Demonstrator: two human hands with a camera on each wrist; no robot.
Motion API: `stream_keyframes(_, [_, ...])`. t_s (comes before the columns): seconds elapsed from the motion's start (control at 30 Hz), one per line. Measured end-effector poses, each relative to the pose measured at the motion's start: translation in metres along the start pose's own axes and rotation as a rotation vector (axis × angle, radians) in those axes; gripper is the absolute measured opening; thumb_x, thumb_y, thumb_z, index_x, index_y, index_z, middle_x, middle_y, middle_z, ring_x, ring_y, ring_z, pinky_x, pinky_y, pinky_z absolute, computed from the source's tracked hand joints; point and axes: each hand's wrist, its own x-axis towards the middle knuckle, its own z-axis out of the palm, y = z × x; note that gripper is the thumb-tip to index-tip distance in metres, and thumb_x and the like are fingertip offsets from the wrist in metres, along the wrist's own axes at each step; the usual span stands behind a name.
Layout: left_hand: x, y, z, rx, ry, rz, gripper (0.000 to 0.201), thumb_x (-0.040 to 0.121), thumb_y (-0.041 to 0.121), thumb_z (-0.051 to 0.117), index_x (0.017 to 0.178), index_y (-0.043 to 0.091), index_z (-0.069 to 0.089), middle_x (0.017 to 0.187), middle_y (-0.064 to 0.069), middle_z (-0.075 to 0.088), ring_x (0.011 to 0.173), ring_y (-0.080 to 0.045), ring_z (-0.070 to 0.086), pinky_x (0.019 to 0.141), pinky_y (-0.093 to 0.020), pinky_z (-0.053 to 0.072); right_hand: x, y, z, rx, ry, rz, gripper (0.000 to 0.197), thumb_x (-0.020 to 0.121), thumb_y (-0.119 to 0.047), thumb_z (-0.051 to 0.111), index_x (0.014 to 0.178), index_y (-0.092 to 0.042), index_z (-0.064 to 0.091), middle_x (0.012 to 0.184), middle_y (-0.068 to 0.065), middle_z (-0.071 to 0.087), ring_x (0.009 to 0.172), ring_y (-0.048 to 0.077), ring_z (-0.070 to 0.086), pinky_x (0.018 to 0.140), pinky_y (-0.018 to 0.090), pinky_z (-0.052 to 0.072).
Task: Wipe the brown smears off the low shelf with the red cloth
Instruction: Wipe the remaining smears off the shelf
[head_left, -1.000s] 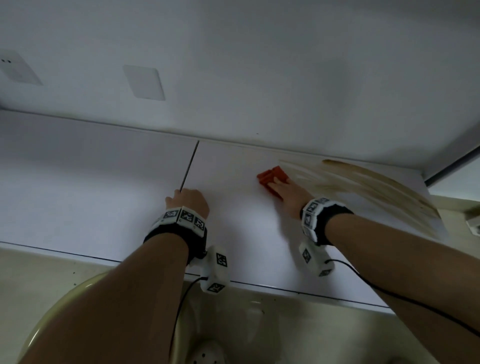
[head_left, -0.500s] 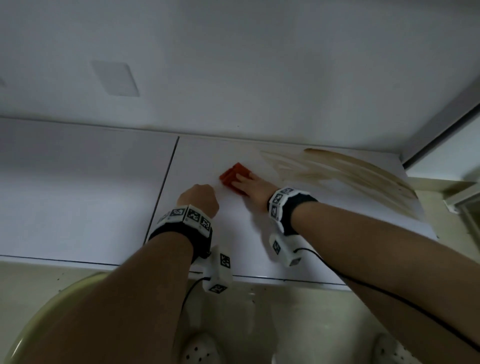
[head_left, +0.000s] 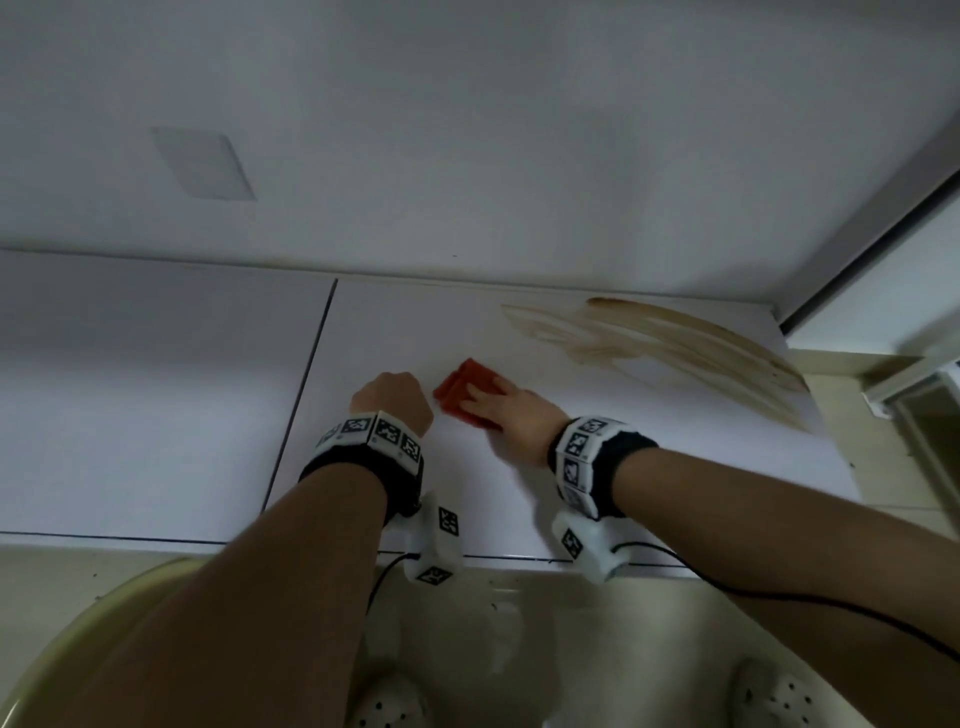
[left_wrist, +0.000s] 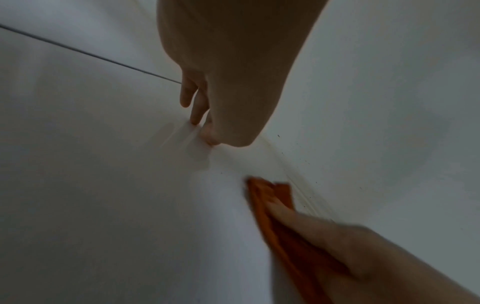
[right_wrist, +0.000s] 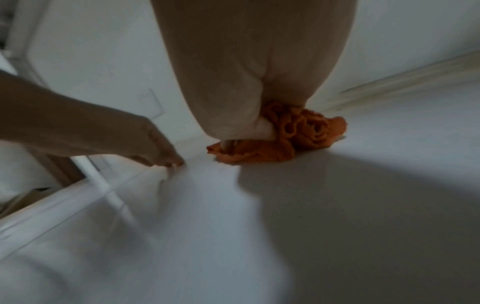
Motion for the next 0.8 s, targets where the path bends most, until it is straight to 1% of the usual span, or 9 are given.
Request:
stream_keyframes(0.13, [-0.001, -0.001, 0.0, -0.001, -0.003, -0.003, 0.025, 0.09, 0.009, 0.044, 0.104, 0.002, 0.064, 0.113, -0.015, 0.063, 0.103, -0.03, 0.062, 0.084, -0.031, 0.049, 0.022, 0.001, -0.02, -0.132, -0.129, 0.072, 0.059, 0.099, -0.011, 0.033, 0.151, -0.031, 0.014, 0.16, -0.006, 0.003, 0.148, 0.024, 0.004, 0.118, 0.047, 0.012])
stream_keyframes(0.23, [0.0, -0.002, 0.0, -0.009, -0.004, -0.006, 0.025, 0.09, 0.01, 0.046, 0.105, 0.001, 0.065, 0.112, -0.016, 0.064, 0.103, -0.031, 0.062, 0.085, -0.032, 0.049, 0.021, 0.025, -0.031, -0.1, -0.092, 0.172, 0.059, 0.099, -0.014, 0.033, 0.151, -0.03, 0.01, 0.16, -0.004, 0.0, 0.148, 0.023, -0.001, 0.119, 0.046, 0.011])
stream_keyframes(0.37, [0.001, -0.003, 0.0, -0.04, -0.007, -0.015, 0.024, 0.09, 0.009, 0.046, 0.1, 0.001, 0.066, 0.108, -0.015, 0.066, 0.099, -0.031, 0.063, 0.082, -0.031, 0.048, -0.011, 0.071, -0.034, -0.072, -0.017, 0.321, 0.059, 0.098, -0.016, 0.038, 0.152, -0.022, 0.013, 0.16, 0.003, 0.004, 0.148, 0.026, 0.004, 0.12, 0.036, 0.011])
stream_keyframes(0.43, [0.001, -0.002, 0.0, -0.049, -0.001, -0.021, 0.024, 0.09, 0.009, 0.046, 0.101, 0.0, 0.066, 0.108, -0.016, 0.066, 0.1, -0.031, 0.063, 0.083, -0.031, 0.048, -0.031, 0.079, -0.028, -0.015, 0.035, 0.36, 0.059, 0.096, -0.013, 0.04, 0.151, -0.02, 0.019, 0.16, 0.004, 0.009, 0.147, 0.026, 0.009, 0.12, 0.036, 0.012])
stream_keyframes(0.5, [0.002, -0.002, 0.001, -0.046, 0.005, -0.024, 0.025, 0.09, 0.008, 0.046, 0.103, 0.0, 0.066, 0.111, -0.016, 0.065, 0.103, -0.031, 0.063, 0.085, -0.032, 0.049, -0.043, 0.073, -0.016, 0.056, 0.138, 0.331, 0.055, 0.094, -0.013, 0.043, 0.148, -0.021, 0.029, 0.158, 0.005, 0.019, 0.146, 0.026, 0.016, 0.12, 0.039, 0.016])
stream_keyframes(0.57, [0.003, 0.0, 0.001, -0.037, 0.001, -0.028, 0.025, 0.091, 0.008, 0.046, 0.103, 0.001, 0.067, 0.111, -0.016, 0.065, 0.103, -0.031, 0.063, 0.085, -0.032, 0.049, -0.047, 0.055, -0.011, 0.092, 0.176, 0.244, 0.056, 0.092, -0.012, 0.047, 0.145, -0.022, 0.035, 0.156, 0.006, 0.025, 0.146, 0.025, 0.019, 0.12, 0.035, 0.017])
stream_keyframes(0.63, [0.003, 0.001, 0.002, -0.035, 0.001, -0.028, 0.025, 0.091, 0.009, 0.046, 0.103, 0.001, 0.067, 0.111, -0.016, 0.066, 0.103, -0.031, 0.063, 0.085, -0.031, 0.049, -0.042, 0.031, -0.012, 0.087, 0.126, 0.17, 0.056, 0.093, -0.009, 0.046, 0.146, -0.021, 0.033, 0.156, 0.003, 0.023, 0.146, 0.023, 0.017, 0.118, 0.029, 0.012])
stream_keyframes(0.67, [0.004, 0.001, 0.002, -0.038, 0.002, -0.025, 0.025, 0.091, 0.009, 0.046, 0.103, 0.0, 0.066, 0.112, -0.017, 0.065, 0.104, -0.031, 0.063, 0.086, -0.032, 0.049, -0.036, 0.019, -0.014, 0.049, 0.079, 0.152, 0.056, 0.095, -0.009, 0.044, 0.148, -0.021, 0.029, 0.158, 0.002, 0.019, 0.146, 0.024, 0.015, 0.118, 0.029, 0.011])
stream_keyframes(0.8, [0.005, -0.002, 0.003, -0.039, -0.006, -0.015, 0.026, 0.091, 0.009, 0.044, 0.105, 0.0, 0.065, 0.115, -0.018, 0.063, 0.107, -0.032, 0.061, 0.089, -0.033, 0.048, 0.0, 0.001, -0.014, -0.136, -0.122, 0.172, 0.063, 0.099, -0.015, 0.036, 0.152, -0.02, 0.003, 0.16, 0.003, -0.003, 0.146, 0.035, 0.002, 0.118, 0.043, 0.01])
